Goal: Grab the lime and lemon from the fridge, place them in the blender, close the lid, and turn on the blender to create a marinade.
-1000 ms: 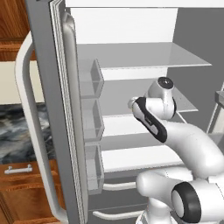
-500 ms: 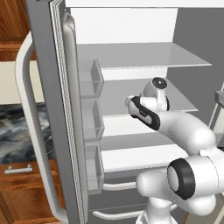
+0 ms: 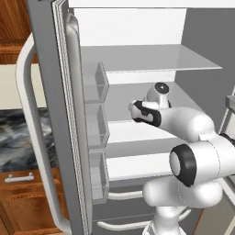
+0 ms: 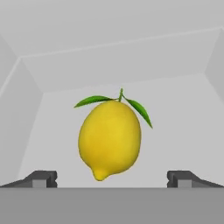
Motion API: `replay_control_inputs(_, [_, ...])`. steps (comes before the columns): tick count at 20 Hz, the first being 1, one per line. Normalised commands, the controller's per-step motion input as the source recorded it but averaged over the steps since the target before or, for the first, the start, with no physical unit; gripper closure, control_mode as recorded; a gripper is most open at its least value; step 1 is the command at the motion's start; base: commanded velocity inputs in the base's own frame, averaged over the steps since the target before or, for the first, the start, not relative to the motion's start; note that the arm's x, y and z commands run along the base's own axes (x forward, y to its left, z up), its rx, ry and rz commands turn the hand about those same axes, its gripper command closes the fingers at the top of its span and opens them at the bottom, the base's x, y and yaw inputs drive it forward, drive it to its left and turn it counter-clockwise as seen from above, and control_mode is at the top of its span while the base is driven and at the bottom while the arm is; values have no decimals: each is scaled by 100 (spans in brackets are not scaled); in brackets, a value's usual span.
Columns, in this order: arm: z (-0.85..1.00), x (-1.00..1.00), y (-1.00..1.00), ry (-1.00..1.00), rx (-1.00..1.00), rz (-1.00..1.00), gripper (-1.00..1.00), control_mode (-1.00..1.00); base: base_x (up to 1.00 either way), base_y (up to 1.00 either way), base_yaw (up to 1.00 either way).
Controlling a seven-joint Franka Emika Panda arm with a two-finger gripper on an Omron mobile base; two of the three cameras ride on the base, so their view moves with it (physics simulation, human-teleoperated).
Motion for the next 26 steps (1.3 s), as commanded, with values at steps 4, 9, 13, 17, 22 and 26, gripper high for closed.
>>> replay_control_inputs(4, [-13, 38, 0, 0, 0, 0, -100, -100, 0, 0, 0])
replay_control_inputs(9, [-8, 38, 0, 0, 0, 0, -100, -100, 0, 0, 0])
replay_control_inputs(13, [-13, 33, 0, 0, 0, 0, -100, -100, 0, 0, 0])
replay_control_inputs(17, [-26, 24, 0, 0, 0, 0, -100, -100, 0, 0, 0])
replay_control_inputs(22, [-37, 14, 0, 0, 0, 0, 100, -100, 0, 0, 0])
replay_control_inputs(26, [-43, 4, 0, 0, 0, 0, 100, -100, 0, 0, 0])
